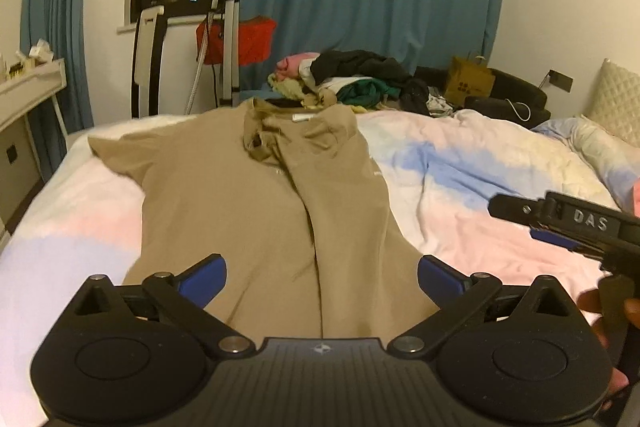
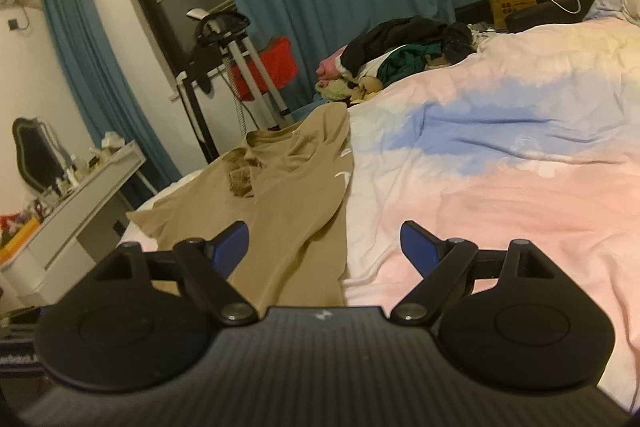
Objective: Fold clothes
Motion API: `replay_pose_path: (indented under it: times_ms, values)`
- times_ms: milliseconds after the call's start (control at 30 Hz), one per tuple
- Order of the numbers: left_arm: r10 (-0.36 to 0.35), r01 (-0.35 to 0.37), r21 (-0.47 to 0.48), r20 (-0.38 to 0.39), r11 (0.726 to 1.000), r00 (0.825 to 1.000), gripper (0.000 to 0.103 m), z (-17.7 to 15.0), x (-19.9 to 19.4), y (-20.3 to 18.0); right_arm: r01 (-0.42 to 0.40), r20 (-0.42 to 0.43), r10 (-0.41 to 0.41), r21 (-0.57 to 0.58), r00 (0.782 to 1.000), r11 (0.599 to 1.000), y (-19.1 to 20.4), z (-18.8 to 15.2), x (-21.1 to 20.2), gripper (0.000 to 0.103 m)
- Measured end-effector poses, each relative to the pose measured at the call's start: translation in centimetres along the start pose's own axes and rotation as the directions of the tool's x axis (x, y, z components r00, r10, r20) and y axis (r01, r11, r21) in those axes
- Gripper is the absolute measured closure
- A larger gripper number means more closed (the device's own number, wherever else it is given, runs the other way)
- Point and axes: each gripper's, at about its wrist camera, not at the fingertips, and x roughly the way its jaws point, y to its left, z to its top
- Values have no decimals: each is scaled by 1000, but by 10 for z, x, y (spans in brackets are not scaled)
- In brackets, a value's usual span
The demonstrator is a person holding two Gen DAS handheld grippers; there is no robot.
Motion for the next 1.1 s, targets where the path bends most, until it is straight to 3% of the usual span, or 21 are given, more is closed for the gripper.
replay_pose_path:
  times_ms: [167,367,600,700,800,933,1100]
  values:
    - [5,-3,-42,52,999,999,0,-3,13,9,24,12,-24,-33,1000,999,3,-2,4,19]
    - [25,-21,-79,53,997,998,0,-13,13,31,34,-23,-35,-46,999,998,9,-8,18,19]
    - [101,-84,-160,101,984,990,0,-8,-8,66,14,-155,-43,-184,987,983,44,-18,65,19]
    - [102,-79,-215,96,973,990,0,-9,-16,88,0,-210,-52,-242,976,970,59,-23,86,19]
    - [132,-103,-268,92,958,987,0,-12,-20,111,-43,-220,-42,-370,974,928,100,-20,126,19]
    - [189,-156,-330,71,931,979,0,-16,-17,141,-170,-223,54,-543,973,823,180,-24,191,19]
    - [249,-204,-436,47,876,967,0,-22,-11,181,-314,-289,175,-559,941,767,272,-32,274,19]
